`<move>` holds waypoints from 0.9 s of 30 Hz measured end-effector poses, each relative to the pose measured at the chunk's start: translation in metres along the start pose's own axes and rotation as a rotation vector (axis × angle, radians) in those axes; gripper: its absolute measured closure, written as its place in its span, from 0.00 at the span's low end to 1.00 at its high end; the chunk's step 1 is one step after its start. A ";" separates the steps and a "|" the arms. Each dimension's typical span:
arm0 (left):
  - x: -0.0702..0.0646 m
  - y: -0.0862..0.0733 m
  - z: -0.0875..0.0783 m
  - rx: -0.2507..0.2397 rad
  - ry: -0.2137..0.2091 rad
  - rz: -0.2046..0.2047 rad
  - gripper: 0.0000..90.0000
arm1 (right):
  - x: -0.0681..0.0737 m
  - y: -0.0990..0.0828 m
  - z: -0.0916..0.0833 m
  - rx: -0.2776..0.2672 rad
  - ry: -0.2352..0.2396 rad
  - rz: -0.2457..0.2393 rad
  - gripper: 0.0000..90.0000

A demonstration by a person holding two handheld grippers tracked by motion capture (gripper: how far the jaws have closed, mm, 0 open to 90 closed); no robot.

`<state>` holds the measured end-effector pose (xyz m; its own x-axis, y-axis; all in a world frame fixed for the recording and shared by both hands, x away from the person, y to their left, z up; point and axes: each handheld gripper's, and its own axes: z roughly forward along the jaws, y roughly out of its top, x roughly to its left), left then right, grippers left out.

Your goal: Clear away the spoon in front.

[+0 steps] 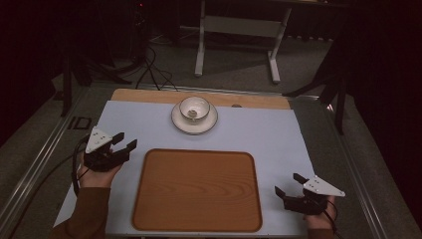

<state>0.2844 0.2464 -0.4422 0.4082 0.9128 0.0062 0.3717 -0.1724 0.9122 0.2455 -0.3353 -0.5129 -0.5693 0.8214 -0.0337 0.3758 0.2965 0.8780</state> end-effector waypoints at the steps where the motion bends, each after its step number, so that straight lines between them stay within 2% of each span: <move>1: 0.000 0.000 0.000 0.000 0.000 0.000 0.52 | 0.000 0.000 0.000 -0.001 0.000 0.000 0.16; 27: -0.014 0.020 0.027 -0.003 -0.041 0.017 0.53 | 0.000 0.000 0.000 -0.003 0.002 0.000 0.16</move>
<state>0.3085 0.2199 -0.4354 0.4482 0.8939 0.0051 0.3619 -0.1867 0.9133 0.2454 -0.3357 -0.5126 -0.5704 0.8207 -0.0325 0.3738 0.2946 0.8795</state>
